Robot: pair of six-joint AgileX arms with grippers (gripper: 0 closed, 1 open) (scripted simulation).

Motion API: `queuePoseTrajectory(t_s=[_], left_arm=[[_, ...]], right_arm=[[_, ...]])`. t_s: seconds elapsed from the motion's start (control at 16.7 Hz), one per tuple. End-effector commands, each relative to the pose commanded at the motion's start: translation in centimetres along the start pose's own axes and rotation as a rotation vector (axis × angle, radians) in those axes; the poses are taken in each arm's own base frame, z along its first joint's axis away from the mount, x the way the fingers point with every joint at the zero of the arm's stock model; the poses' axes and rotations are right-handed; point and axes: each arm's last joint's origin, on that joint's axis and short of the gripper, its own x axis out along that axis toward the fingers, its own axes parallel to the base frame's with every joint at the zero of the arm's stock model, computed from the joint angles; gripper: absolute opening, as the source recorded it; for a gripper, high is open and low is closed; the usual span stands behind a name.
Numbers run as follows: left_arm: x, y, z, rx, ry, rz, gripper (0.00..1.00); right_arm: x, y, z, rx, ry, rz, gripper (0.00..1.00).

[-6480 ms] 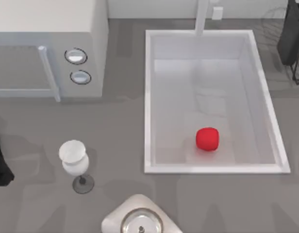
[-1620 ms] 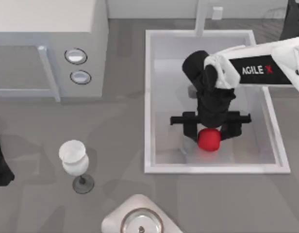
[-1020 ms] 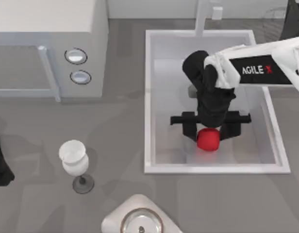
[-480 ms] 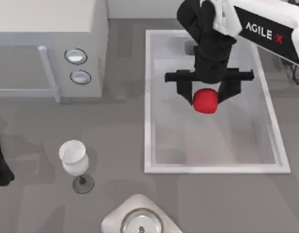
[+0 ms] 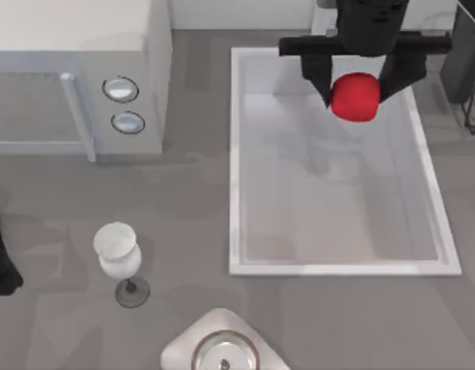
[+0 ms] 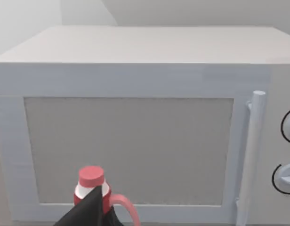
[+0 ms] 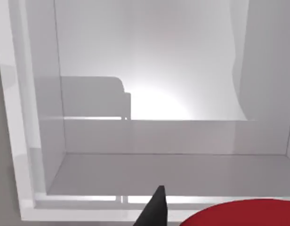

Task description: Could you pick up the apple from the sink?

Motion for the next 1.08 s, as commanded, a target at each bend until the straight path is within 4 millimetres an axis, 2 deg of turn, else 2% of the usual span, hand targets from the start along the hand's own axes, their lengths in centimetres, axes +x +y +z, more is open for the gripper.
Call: queuePoseTrajectory(t_s=[0.12,0.36,0.48,0.6,0.78,1.08], left_arm=[[0.0,0.0,0.0,0.0,0.0,0.0,1.0],[0.0,0.0,0.0,0.0,0.0,0.0,1.0],[0.0,0.0,0.0,0.0,0.0,0.0,1.0],[0.0,0.0,0.0,0.0,0.0,0.0,1.0],[0.0,0.0,0.0,0.0,0.0,0.0,1.0],[0.0,0.0,0.0,0.0,0.0,0.0,1.0]], right_arm=[[-0.7,-0.2,-0.2,0.0,-0.004,0.002,0.0],[-0.6,-0.1,-0.3,-0.002,-0.004,0.003,0.0],[-0.9,-1.4,0.1,-0.002,-0.01,0.005,0.0],[-1.1,-3.9,0.6,-0.001,-0.013,0.006,0.0],[-0.6,-9.3,0.9,0.001,0.014,-0.003,0.0],[0.8,-18.5,-0.9,0.006,0.059,-0.003,0.0]])
